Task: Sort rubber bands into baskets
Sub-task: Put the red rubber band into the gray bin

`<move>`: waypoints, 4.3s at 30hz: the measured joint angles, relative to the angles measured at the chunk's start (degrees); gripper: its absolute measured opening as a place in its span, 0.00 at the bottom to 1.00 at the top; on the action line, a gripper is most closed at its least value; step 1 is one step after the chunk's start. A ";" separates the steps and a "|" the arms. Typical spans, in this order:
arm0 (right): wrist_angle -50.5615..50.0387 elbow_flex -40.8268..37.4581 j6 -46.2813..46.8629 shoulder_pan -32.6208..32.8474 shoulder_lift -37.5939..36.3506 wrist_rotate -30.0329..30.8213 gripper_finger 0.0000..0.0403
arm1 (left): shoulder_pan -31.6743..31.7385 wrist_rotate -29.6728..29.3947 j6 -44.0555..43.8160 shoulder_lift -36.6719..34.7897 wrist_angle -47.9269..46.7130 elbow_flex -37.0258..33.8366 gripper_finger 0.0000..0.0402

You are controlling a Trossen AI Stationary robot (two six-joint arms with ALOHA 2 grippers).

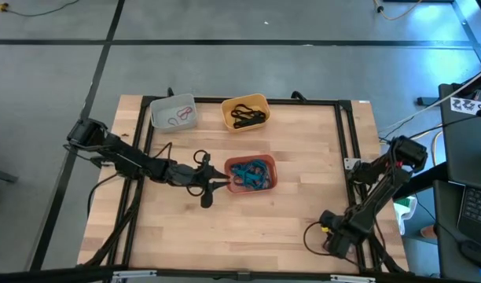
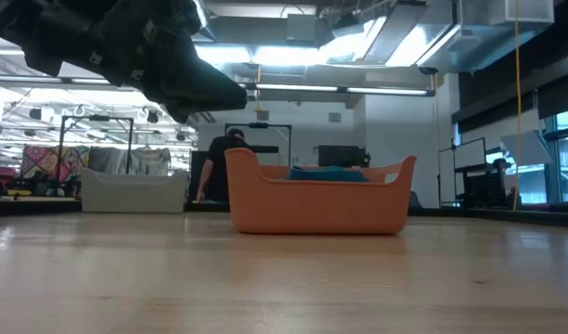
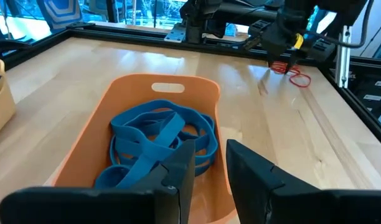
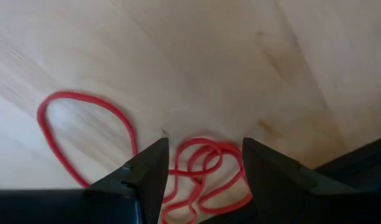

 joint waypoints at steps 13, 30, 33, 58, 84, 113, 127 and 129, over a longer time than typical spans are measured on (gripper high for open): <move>1.92 0.09 -2.24 -0.02 0.86 -0.53 0.11 | 0.00 0.00 -0.14 0.00 0.01 0.00 0.22; -7.02 11.96 -6.92 -0.07 0.84 8.91 0.01 | 0.00 0.00 -0.43 0.00 0.02 0.00 0.22; -9.53 15.64 -8.60 -0.44 0.82 16.39 0.02 | 0.00 0.00 -1.12 0.00 0.01 0.00 0.22; -2.50 26.23 -52.24 -17.15 0.77 50.58 0.00 | -0.11 3.78 -1.13 0.00 3.01 0.01 0.23; 28.89 26.23 -86.61 -32.10 1.27 49.48 0.00 | -3.58 7.21 1.80 -0.04 3.18 6.66 0.61; 36.31 26.23 -90.96 -32.70 1.27 47.04 0.00 | -3.07 5.53 3.46 9.11 3.17 13.75 0.22; 36.95 26.23 -87.23 -32.70 1.25 47.47 0.18 | -2.89 5.55 4.48 9.11 2.90 13.73 0.01; 35.13 26.22 -86.49 -32.14 0.68 47.43 0.24 | -2.89 5.55 4.50 8.80 2.06 13.70 0.02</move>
